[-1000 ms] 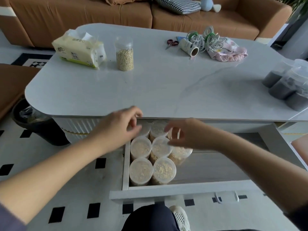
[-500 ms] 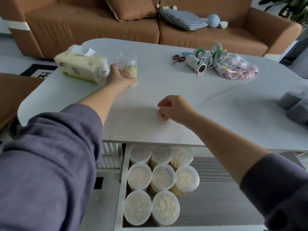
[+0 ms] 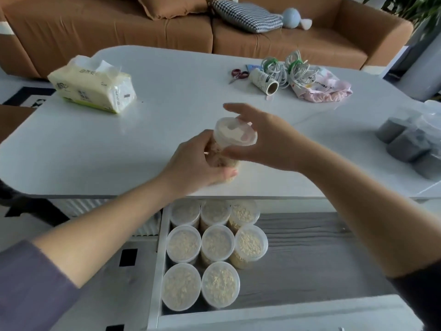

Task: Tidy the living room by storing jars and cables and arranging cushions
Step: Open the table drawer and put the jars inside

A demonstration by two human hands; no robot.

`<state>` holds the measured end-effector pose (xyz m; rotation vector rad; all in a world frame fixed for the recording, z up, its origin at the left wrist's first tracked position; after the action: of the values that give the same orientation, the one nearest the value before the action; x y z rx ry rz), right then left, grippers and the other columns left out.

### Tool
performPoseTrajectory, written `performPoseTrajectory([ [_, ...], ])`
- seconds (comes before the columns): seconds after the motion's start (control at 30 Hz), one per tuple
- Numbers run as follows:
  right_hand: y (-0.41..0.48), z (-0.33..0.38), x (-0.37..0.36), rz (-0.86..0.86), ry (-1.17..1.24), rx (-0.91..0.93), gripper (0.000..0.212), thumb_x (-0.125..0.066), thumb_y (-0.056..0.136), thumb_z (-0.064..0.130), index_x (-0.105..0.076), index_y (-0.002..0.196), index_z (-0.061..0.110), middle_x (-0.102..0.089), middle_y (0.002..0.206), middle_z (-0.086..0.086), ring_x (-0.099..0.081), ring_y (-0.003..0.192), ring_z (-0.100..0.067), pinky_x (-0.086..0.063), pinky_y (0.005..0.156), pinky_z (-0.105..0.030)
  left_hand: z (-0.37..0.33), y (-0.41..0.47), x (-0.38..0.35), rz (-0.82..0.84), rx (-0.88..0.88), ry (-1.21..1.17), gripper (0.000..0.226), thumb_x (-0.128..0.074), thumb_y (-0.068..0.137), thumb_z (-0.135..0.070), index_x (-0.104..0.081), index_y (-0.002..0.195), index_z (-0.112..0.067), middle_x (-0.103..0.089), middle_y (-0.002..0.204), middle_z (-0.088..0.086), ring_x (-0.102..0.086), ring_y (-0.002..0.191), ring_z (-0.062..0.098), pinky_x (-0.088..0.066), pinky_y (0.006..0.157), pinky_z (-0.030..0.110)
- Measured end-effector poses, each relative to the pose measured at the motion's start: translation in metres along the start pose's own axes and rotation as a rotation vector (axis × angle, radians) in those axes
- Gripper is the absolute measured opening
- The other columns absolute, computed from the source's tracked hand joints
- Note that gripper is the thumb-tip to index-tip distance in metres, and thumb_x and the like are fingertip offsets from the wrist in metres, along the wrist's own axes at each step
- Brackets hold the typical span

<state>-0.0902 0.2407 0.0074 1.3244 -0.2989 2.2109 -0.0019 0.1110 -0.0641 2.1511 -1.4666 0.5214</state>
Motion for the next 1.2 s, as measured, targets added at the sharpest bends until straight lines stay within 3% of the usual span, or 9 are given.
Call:
performPoseTrajectory([
  [0.2,-0.07,0.018,0.01,0.107,-0.153,-0.04,0.071,-0.062,0.059,0.067,-0.054,0.123,0.038,-0.062,0.112,0.017,-0.056,0.094,-0.005,-0.046,0.085,-0.027,0.004,-0.045,-0.012,0.355,-0.171,0.207,0.078,-0.083,0.07,-0.043,-0.04,0.135,-0.036,-0.047,0.13,-0.023,-0.041,0.116,-0.015,-0.032,0.093,0.006],
  [0.3,-0.094,0.02,0.012,0.182,-0.229,-0.052,0.072,-0.056,0.056,0.075,-0.052,0.12,0.043,-0.061,0.111,0.021,-0.057,0.099,-0.008,-0.048,0.088,-0.036,0.008,-0.056,-0.008,0.387,-0.27,0.369,0.074,-0.079,0.078,-0.034,-0.039,0.14,-0.032,-0.043,0.132,-0.018,-0.04,0.12,-0.007,-0.034,0.101,0.013],
  [0.43,-0.125,0.017,0.003,0.311,-0.375,-0.039,0.065,-0.062,0.067,0.071,-0.046,0.124,0.045,-0.058,0.117,0.025,-0.053,0.099,-0.002,-0.04,0.081,-0.026,-0.005,-0.069,-0.014,0.328,-0.34,0.384,0.05,-0.068,0.084,-0.023,-0.051,0.132,-0.027,-0.05,0.131,-0.012,-0.044,0.124,0.004,-0.039,0.106,0.029],
  [0.6,-0.149,0.002,-0.031,0.387,-0.456,-0.021,0.069,-0.066,0.074,0.061,-0.039,0.133,0.038,-0.055,0.122,0.018,-0.055,0.099,-0.007,-0.045,0.081,-0.024,-0.011,-0.08,-0.032,0.36,-0.349,0.377,0.038,-0.06,0.092,-0.026,-0.053,0.129,-0.031,-0.047,0.135,-0.016,-0.04,0.128,0.0,-0.036,0.104,0.021],
  [0.73,-0.156,-0.009,-0.057,0.383,-0.453,-0.033,0.069,-0.067,0.076,0.052,-0.037,0.135,0.032,-0.052,0.124,0.011,-0.058,0.099,-0.013,-0.046,0.074,-0.027,-0.011,-0.086,-0.046,0.341,-0.356,0.382,0.034,-0.059,0.093,-0.024,-0.056,0.127,-0.028,-0.048,0.135,-0.015,-0.038,0.124,-0.003,-0.027,0.087,-0.001],
  [0.8,-0.158,-0.012,-0.07,0.395,-0.452,-0.036,0.068,-0.068,0.078,0.05,-0.037,0.135,0.03,-0.049,0.125,0.008,-0.058,0.095,-0.016,-0.041,0.067,-0.025,-0.009,-0.087,-0.05,0.308,-0.363,0.38,0.032,-0.059,0.091,-0.021,-0.059,0.123,-0.026,-0.051,0.132,-0.013,-0.041,0.123,-0.001,-0.027,0.082,-0.003],
  [0.87,-0.16,-0.014,-0.082,0.4,-0.463,-0.034,0.067,-0.069,0.079,0.048,-0.038,0.135,0.028,-0.044,0.126,0.004,-0.06,0.089,-0.02,-0.041,0.064,-0.026,-0.007,-0.088,-0.054,0.266,-0.405,0.385,0.029,-0.058,0.09,-0.022,-0.063,0.118,-0.024,-0.056,0.125,-0.011,-0.049,0.118,0.004,-0.038,0.084,0.005],
  [0.97,-0.163,-0.018,-0.099,0.417,-0.47,-0.063,0.069,-0.072,0.079,0.045,-0.038,0.135,0.023,-0.037,0.128,-0.004,-0.061,0.086,-0.027,-0.048,0.065,-0.032,-0.005,-0.087,-0.061,0.225,-0.439,0.382,0.028,-0.051,0.087,-0.026,-0.066,0.109,-0.02,-0.062,0.113,-0.01,-0.054,0.109,0.01,-0.053,0.08,0.033],
  [1.2,-0.171,-0.04,-0.108,0.398,-0.202,-0.206,0.07,-0.081,0.073,0.035,-0.044,0.131,0.027,-0.037,0.128,0.001,-0.059,0.094,-0.021,-0.052,0.081,-0.029,0.013,-0.089,-0.091,0.308,-0.33,0.493,0.035,-0.066,0.087,-0.023,-0.059,0.121,-0.019,-0.052,0.125,-0.004,-0.044,0.123,0.015,-0.04,0.104,0.039],
])
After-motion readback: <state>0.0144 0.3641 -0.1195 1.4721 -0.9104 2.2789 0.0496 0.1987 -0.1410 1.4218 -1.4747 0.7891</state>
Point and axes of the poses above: each hand's wrist, its own y-axis towards the middle knuckle, its own x-axis out of the back of the hand, z = x × y, the point moved 3 cm from there along y, towards the middle knuckle
